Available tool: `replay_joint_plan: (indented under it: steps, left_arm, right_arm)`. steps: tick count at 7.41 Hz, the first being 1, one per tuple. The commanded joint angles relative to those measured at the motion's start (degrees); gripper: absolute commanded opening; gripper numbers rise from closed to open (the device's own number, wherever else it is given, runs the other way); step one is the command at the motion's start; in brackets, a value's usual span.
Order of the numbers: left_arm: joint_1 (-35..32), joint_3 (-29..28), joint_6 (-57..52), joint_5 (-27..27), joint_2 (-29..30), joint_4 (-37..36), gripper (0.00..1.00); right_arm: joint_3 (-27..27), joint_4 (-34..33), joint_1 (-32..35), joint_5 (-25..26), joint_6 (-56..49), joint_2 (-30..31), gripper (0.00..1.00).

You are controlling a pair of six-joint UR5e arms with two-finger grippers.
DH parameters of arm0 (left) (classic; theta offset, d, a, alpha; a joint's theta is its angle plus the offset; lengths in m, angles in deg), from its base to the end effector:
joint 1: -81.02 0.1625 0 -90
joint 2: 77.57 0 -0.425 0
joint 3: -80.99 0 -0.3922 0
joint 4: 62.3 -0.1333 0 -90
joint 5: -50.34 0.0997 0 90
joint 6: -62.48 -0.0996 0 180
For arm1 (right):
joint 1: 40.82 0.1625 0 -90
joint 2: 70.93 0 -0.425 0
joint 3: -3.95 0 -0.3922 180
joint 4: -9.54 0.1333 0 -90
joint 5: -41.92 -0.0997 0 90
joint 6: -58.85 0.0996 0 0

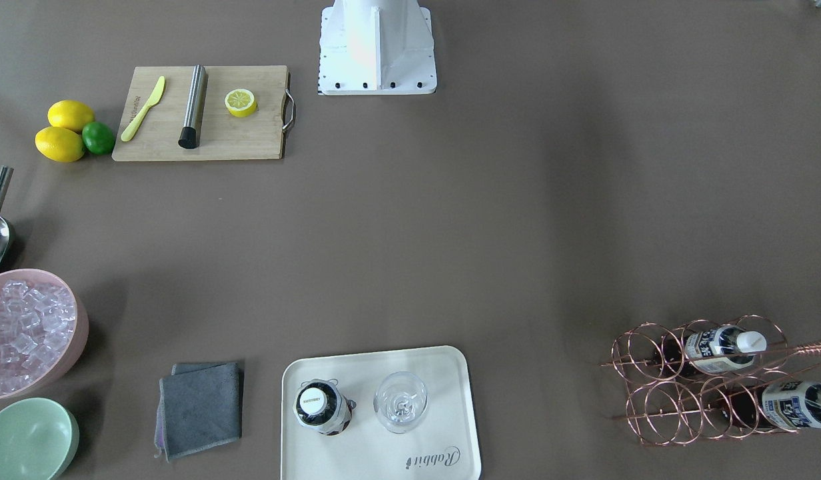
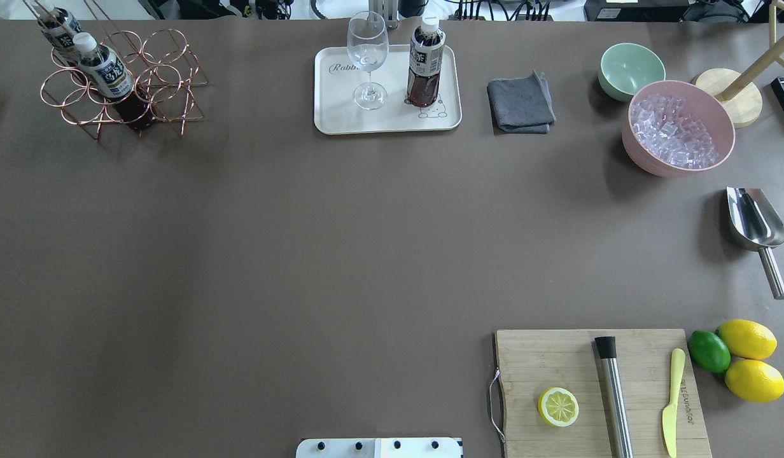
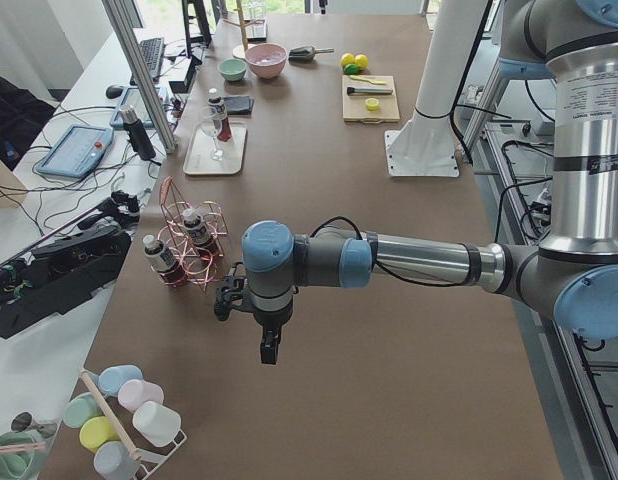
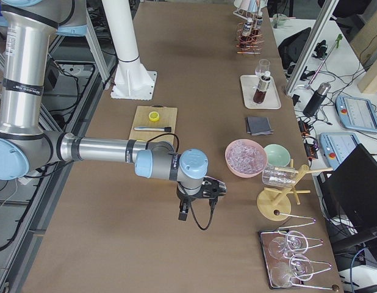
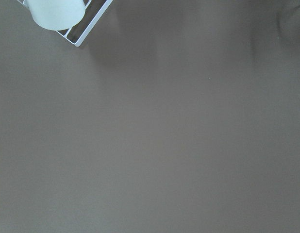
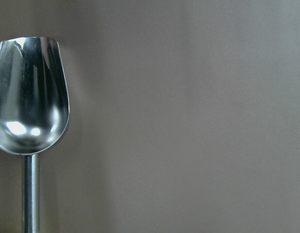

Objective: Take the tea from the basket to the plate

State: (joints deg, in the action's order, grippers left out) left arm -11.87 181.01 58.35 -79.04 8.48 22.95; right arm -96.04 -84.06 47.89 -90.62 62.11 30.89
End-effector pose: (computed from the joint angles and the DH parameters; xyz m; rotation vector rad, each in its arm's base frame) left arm -0.0933 -0.4580 0.6197 0.0642 0.6847 0.0287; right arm 0.0570 -0.3986 0.6735 -0.1198 -0.7378 0.0679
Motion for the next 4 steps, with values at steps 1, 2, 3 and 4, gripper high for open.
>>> replay_joint_plan:
  steps: [1, 2, 3, 4]
  left_arm:
    - [0.42, -0.17, 0.0, 0.09, 0.52, 0.0, 0.98]
    - [0.42, -0.43, 0.0, 0.26, 0.61, 0.0, 0.98]
    - [0.42, -0.52, 0.0, 1.22, 0.61, 0.0, 0.98]
    - [0.42, -0.52, -0.09, 1.23, 0.7, 0.0, 0.98]
  right_arm:
    - [0.41, 0.0, 0.06, 0.0, 0.0, 0.04, 1.0]
    - [0.41, 0.0, 0.06, 0.0, 0.0, 0.04, 1.0]
    - [0.41, 0.0, 0.06, 0.0, 0.0, 0.04, 0.99]
    - [0.5, 0.0, 0.06, 0.0, 0.0, 0.04, 1.0]
